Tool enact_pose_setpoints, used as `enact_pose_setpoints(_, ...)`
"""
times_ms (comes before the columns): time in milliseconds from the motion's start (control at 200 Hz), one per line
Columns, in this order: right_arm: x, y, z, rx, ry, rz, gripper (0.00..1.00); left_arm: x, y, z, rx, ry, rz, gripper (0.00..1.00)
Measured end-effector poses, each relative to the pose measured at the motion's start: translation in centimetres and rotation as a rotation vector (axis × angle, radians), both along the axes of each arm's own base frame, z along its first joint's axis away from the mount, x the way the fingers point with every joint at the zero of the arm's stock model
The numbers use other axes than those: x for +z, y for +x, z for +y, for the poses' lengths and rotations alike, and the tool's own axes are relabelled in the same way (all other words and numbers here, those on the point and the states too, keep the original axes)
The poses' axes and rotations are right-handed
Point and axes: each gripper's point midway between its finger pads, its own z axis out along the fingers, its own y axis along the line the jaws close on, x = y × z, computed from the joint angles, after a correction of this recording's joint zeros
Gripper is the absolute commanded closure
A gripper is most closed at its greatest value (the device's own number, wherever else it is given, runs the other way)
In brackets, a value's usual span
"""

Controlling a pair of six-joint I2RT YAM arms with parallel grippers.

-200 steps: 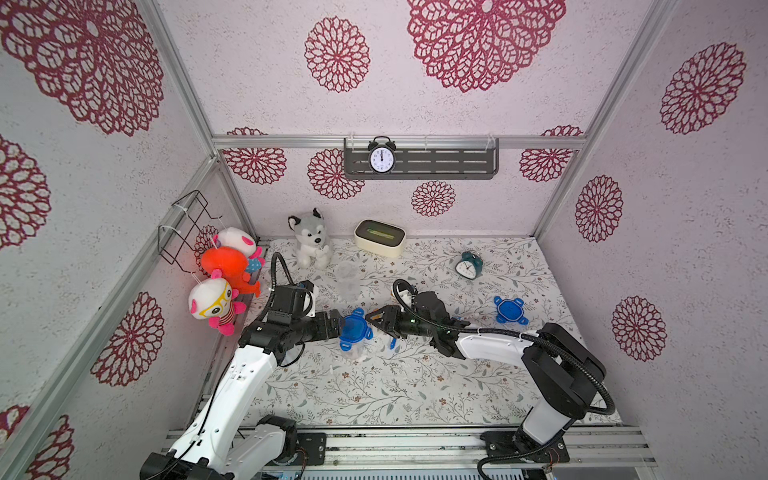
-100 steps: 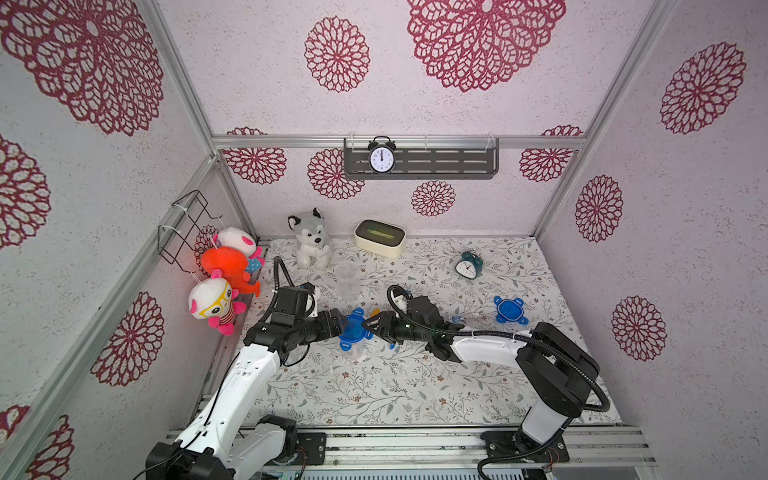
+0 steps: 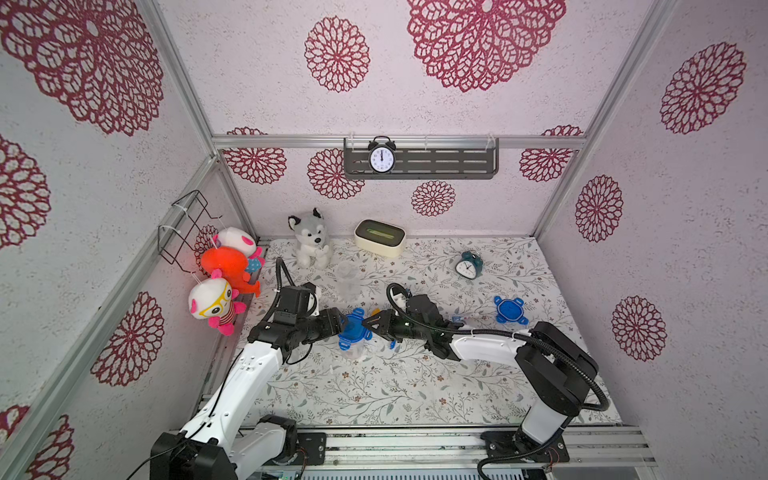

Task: Pack away toiletry kits
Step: Adjust the lid on the container.

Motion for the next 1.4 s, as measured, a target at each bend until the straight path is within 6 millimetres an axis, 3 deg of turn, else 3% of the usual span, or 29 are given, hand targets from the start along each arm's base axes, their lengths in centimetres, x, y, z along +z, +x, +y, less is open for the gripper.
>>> enact_pose_setpoints(721,0.7,-0.1,0.7,0.032,-0.037,-0.045,0.80,0.6,0.1,-0.3,-0.005,-0.020,-0.019,0.41)
enact_pose_setpoints(1401,1.1,-0.2,1.1,0.056,-0.082,-0.081,0.79,0.5,-0.1,-0.1,0.002,-0.015,-0.026,0.42)
